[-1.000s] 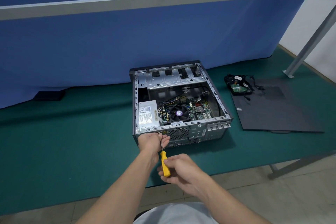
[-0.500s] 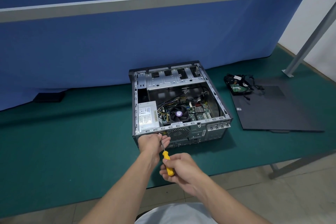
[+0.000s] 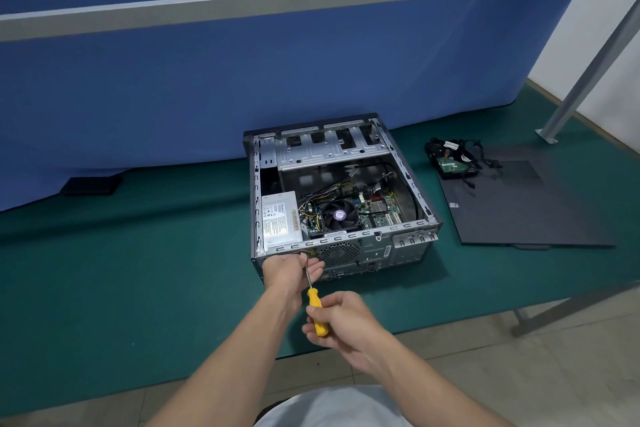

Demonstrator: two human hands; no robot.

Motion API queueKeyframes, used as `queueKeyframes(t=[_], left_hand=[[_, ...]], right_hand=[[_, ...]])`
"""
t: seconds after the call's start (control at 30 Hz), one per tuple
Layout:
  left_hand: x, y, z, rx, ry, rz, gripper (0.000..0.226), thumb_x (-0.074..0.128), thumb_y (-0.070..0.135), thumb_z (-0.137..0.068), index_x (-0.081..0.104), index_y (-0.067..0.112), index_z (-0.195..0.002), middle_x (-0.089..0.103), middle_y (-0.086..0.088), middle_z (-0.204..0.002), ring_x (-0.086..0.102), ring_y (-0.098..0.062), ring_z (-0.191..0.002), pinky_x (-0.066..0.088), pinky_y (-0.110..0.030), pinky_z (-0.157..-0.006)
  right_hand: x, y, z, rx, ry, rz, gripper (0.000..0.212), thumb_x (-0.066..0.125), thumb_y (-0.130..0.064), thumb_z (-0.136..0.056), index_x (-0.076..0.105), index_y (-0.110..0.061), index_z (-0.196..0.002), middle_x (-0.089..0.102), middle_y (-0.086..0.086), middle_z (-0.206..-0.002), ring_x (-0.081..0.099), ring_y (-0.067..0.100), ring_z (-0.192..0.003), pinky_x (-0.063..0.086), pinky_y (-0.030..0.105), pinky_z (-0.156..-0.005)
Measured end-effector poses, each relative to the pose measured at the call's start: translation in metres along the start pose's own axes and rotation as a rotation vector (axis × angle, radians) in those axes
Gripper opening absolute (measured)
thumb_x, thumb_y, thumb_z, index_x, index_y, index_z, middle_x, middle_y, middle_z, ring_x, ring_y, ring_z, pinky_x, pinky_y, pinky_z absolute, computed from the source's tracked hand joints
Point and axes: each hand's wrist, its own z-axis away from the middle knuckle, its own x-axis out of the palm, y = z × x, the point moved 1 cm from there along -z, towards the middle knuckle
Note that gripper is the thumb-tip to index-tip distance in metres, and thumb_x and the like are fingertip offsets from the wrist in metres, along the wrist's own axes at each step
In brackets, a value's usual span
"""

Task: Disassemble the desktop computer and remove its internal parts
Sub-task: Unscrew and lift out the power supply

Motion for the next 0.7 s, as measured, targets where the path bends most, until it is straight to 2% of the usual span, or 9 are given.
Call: queueKeyframes(t=[0.13,0.2,0.27,0.33,0.43,0.57,0.7], left_hand=[[-0.0027,0.0001,-0.0041,0.023,0.089,-0.053,0.001,0.064,-0.011,-0.086,0.064,-0.012,-0.086,0.07,-0.022,-0.08,0.072,-0.029,-0.069,0.06,-0.031,-0.061],[-0.0028,0.0011,-0.0039,0.028,0.089,-0.041,0.002,0.062,-0.012,-0.087,0.063,-0.012,-0.086,0.07,-0.023,-0.08,0.073,-0.029,-0.07,0.06,-0.03,-0.06],[-0.0018,0.0014,-0.003,0.019,0.07,-0.02,0.006,0.057,-0.013,-0.09,0.061,-0.012,-0.086,0.068,-0.025,-0.081,0.072,-0.029,-0.07,0.06,-0.029,-0.058],[-0.0017,0.0021,-0.0011,0.006,0.036,-0.001,0.009,0.053,-0.012,-0.092,0.059,-0.011,-0.086,0.067,-0.026,-0.083,0.07,-0.03,-0.071,0.06,-0.028,-0.057],[-0.0021,0.0019,-0.0013,-0.012,0.002,0.005,0.01,0.05,-0.01,-0.094,0.058,-0.011,-0.09,0.067,-0.027,-0.086,0.07,-0.031,-0.074,0.06,-0.029,-0.059],[-0.0019,-0.0006,-0.0064,0.024,0.132,-0.053,0.005,0.063,-0.006,-0.088,0.064,-0.01,-0.086,0.07,-0.023,-0.079,0.073,-0.029,-0.069,0.06,-0.032,-0.061],[-0.0003,-0.0027,-0.0099,0.047,0.196,-0.07,0.007,0.066,-0.004,-0.087,0.067,-0.007,-0.081,0.071,-0.018,-0.072,0.072,-0.026,-0.061,0.06,-0.033,-0.058]], right_hand=[[0.004,0.0041,-0.0018,-0.026,0.046,0.022,0.021,0.063,0.003,-0.088,0.045,-0.004,-0.096,0.06,0.015,-0.083,0.061,0.019,-0.06,0.056,0.028,-0.06],[0.004,0.0026,-0.0022,-0.031,0.044,0.001,0.015,0.061,0.0,-0.09,0.048,-0.002,-0.098,0.059,0.014,-0.08,0.06,0.018,-0.059,0.053,0.027,-0.058],[0.003,-0.0013,-0.0014,-0.019,0.001,-0.03,0.009,0.053,-0.005,-0.096,0.054,0.003,-0.099,0.058,0.016,-0.077,0.059,0.019,-0.062,0.053,0.028,-0.06],[0.0023,-0.0035,-0.0012,-0.002,-0.042,-0.049,0.015,0.047,-0.004,-0.098,0.057,0.007,-0.101,0.058,0.018,-0.081,0.059,0.021,-0.067,0.054,0.031,-0.065],[0.0028,-0.0019,-0.0007,-0.02,-0.007,-0.017,0.008,0.052,-0.002,-0.096,0.055,0.004,-0.101,0.06,0.018,-0.083,0.062,0.022,-0.067,0.057,0.033,-0.068],[0.003,0.0014,-0.0035,-0.054,0.077,0.058,0.015,0.06,-0.002,-0.091,0.052,0.0,-0.104,0.062,0.017,-0.086,0.064,0.021,-0.066,0.059,0.033,-0.066],[-0.004,0.0017,-0.0059,-0.097,0.121,0.158,0.011,0.061,-0.006,-0.091,0.055,-0.005,-0.1,0.066,0.015,-0.088,0.068,0.018,-0.066,0.058,0.028,-0.063]])
